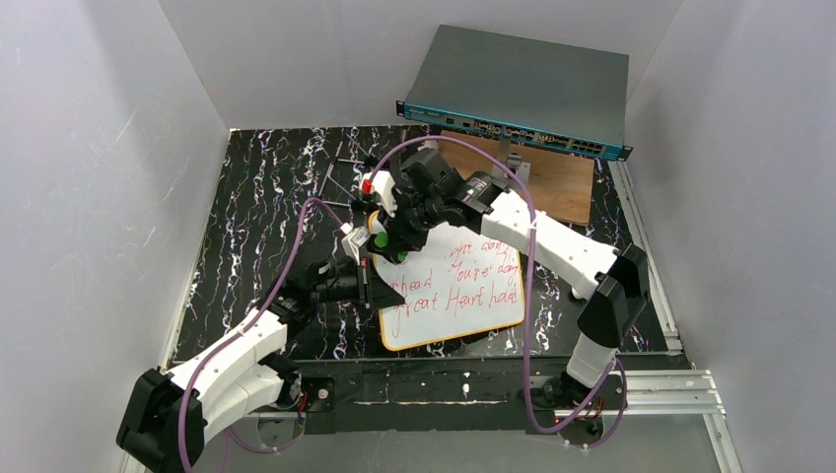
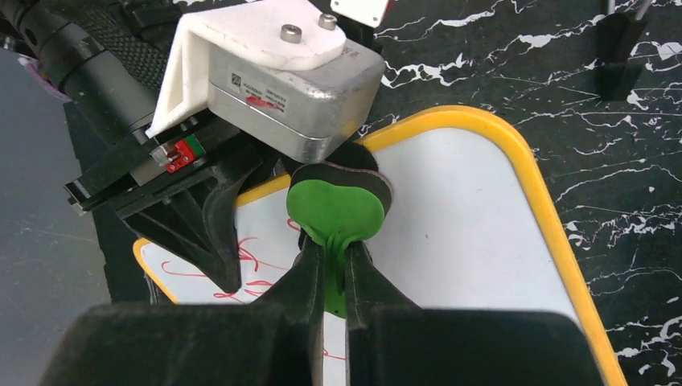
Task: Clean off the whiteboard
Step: Erase the whiteboard at the center of the board.
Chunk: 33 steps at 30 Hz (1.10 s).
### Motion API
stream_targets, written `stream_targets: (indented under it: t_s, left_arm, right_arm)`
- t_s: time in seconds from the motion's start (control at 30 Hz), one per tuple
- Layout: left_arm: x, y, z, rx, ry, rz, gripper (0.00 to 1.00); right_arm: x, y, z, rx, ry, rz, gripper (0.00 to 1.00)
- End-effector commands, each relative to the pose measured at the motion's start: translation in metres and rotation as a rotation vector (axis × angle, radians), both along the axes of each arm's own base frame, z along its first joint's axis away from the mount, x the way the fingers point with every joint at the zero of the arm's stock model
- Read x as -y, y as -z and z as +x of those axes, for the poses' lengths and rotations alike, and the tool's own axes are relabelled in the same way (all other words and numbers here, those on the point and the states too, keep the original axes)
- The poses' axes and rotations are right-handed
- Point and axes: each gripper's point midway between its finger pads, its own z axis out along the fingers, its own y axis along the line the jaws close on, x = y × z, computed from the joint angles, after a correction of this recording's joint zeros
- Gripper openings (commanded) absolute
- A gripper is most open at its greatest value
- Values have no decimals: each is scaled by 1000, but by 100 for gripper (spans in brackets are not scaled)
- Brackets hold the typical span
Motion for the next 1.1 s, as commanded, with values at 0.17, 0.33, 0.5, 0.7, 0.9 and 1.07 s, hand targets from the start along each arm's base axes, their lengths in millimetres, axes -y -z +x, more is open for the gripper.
stream_targets:
  t_s: [0.17, 0.33, 0.5, 0.7, 0.9, 1.07]
  left_arm:
    - [14, -76, -16, 347, 196, -180, 0]
    - [14, -77, -18, 351, 202, -181, 0]
    - [13, -78, -19, 353, 204, -181, 0]
    - [13, -78, -20, 356, 203, -181, 0]
    - [13, -79, -19, 356, 201, -184, 0]
    - [14, -80, -18, 354, 201, -186, 0]
  right_arm:
    - [67, 41, 52, 57, 257, -100, 1]
    - [124, 61, 83, 43, 413, -131, 1]
    - [174, 80, 114, 35, 558, -164, 1]
    - [209, 91, 132, 18, 655, -183, 1]
    - [189, 87, 113, -57, 572, -114, 1]
    - [135, 60, 82, -51, 365, -40, 1]
